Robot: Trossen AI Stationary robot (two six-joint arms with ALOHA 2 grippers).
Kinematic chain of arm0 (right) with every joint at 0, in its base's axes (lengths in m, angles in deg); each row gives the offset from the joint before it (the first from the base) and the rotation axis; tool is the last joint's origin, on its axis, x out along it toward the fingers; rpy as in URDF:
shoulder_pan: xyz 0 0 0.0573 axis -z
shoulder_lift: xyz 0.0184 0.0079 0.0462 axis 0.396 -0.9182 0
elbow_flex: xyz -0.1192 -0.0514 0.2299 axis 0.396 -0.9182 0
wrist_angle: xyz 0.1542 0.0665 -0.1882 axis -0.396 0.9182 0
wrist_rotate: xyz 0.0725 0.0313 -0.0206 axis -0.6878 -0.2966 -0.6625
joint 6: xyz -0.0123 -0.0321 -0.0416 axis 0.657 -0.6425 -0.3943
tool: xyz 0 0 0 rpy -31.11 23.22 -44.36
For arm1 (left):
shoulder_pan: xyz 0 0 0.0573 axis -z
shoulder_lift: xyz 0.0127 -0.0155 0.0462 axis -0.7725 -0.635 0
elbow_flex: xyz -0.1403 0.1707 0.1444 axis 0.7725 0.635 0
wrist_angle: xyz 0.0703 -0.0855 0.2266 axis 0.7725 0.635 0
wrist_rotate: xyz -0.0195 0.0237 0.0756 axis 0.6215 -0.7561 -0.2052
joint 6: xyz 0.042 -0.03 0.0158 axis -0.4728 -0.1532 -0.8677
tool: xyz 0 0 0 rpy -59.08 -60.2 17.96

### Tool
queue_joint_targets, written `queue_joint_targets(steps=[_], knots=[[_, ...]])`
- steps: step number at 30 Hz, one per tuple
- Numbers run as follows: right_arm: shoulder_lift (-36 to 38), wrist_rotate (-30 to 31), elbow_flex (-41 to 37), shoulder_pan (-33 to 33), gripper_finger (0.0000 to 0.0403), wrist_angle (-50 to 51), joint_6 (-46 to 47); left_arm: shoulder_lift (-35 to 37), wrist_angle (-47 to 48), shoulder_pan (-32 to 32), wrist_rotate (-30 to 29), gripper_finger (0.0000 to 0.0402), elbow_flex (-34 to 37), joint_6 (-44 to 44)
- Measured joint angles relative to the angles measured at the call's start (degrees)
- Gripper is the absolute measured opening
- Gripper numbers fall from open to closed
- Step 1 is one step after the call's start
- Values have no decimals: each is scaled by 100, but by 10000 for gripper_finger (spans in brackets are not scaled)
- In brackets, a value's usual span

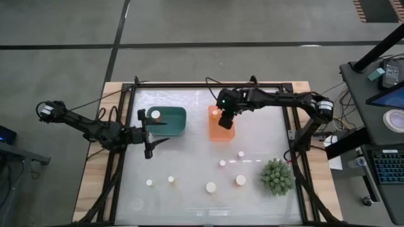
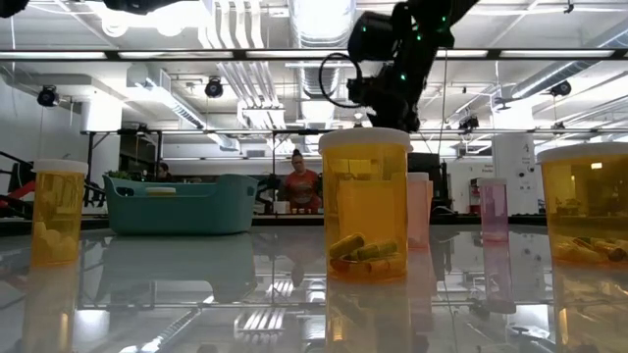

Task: Pick and place medicine bottles into bin by pill shape (circle, oval)
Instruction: Put the right small yellow pill bottle into the orange bin

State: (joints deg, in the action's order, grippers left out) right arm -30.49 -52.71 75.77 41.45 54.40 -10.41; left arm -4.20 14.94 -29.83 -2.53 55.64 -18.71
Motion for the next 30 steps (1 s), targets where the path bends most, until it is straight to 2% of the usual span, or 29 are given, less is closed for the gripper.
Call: queue_joint_targets(steps=[8,30], knots=[[-242,-272,-32,329,115,-286,-291,-1,-4,0,-6,251,0,-31],[-295,-254,-584,331,116,-971,-290,0,-2,0,-24,251,0,-47]])
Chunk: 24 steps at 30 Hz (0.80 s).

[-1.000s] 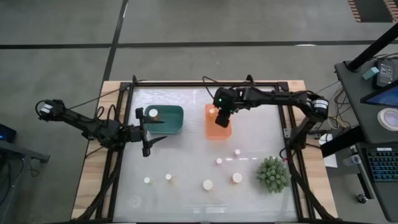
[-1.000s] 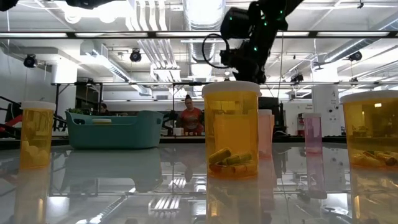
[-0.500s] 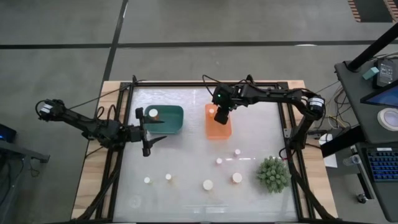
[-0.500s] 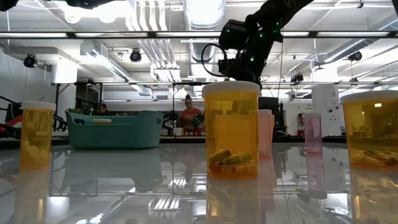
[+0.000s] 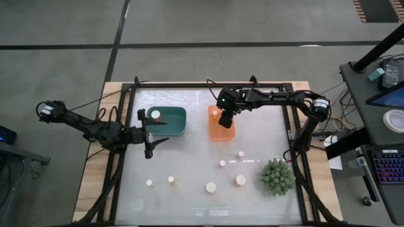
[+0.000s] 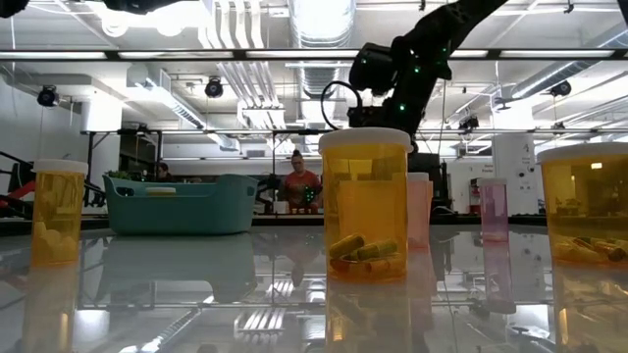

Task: Pick and place medicine bottles into bin by pill shape (circle, oval)
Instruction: Put the right small yellow pill bottle into the orange bin

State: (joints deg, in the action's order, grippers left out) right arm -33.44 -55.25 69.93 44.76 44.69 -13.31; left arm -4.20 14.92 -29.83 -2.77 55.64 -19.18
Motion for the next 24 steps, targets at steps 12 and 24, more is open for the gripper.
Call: queue_joint_targets(steps=[12,24], knots=[[0,2,-317,0,116,-364,-3,0,0,0,0,251,0,-3],[0,303,-413,0,144,-643,-9,0,0,0,0,251,0,-2]])
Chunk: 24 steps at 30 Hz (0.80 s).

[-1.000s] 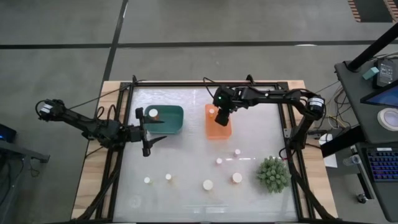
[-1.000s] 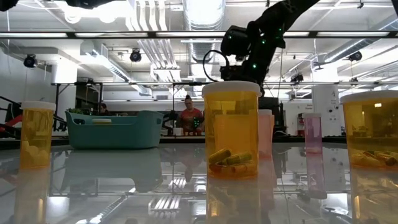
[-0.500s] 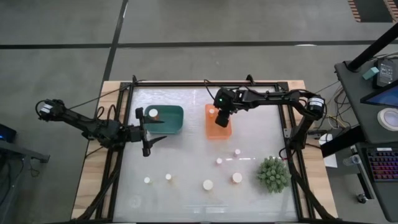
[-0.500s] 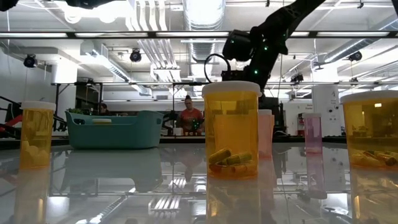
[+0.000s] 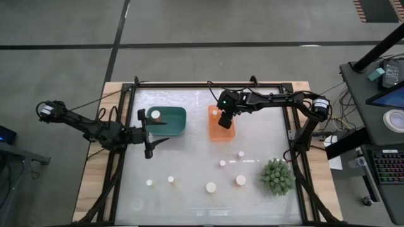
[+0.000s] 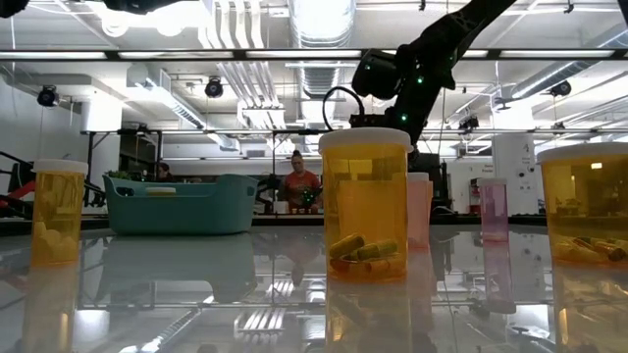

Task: Pick and place medicine bottles into bin by pill shape (circle, oval)
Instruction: Put the right small yellow pill bottle into the orange bin, then put the small orange pill bottle into the orange bin

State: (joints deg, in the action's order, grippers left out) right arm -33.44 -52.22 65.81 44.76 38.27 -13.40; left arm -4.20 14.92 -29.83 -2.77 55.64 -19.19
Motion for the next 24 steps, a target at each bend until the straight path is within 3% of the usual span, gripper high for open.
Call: queue_joint_targets(steps=[11,24], knots=[[13,7,28,0,146,70,8,-1,0,0,0,251,0,1],[121,8,861,-223,146,1113,286,0,0,0,0,251,0,3]])
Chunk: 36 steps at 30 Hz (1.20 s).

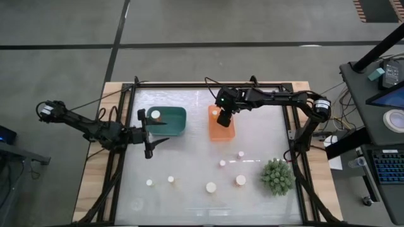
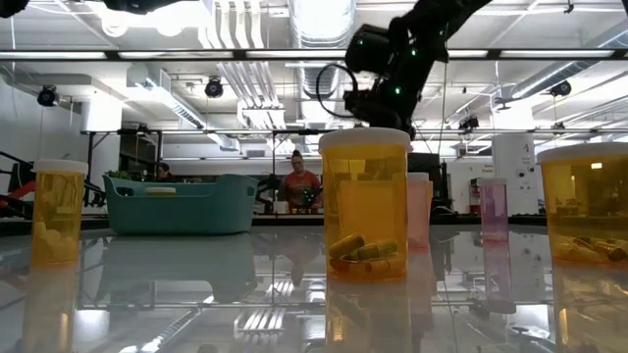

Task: Pick and place medicine bottles into bin by pill shape (circle, oval)
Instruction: Put the small orange pill bottle into the orange bin

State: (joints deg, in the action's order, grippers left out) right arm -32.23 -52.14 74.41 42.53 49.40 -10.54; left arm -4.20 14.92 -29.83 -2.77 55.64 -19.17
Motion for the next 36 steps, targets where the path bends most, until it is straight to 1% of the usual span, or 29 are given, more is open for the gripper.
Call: queue_joint_targets(steps=[3,5,9,11,16,21,25,27,36], knots=[[185,17,29,-233,146,62,166,0,1,0,0,251,0,23],[345,133,18,-460,146,44,238,0,2,0,0,251,0,84],[696,930,-179,-1140,146,-155,329,-1,2,0,1,251,0,140],[849,1152,-326,-1508,146,-323,337,-4,1,0,1,251,0,145],[1225,1244,-816,-2307,146,-1128,392,-159,-17,-2,2,251,0,149],[1613,1361,-1483,-2886,146,-2085,306,-446,-405,-7,2,251,2,137],[1994,1362,-2106,-3191,146,-2980,31,-625,-743,-7,2,251,2,152],[2220,1356,-2429,-3286,146,-3433,-157,-716,-921,-7,2,251,2,305],[3228,1320,-3698,-3357,146,-5120,-979,-1157,-1097,-9,2,251,-67,1613]])
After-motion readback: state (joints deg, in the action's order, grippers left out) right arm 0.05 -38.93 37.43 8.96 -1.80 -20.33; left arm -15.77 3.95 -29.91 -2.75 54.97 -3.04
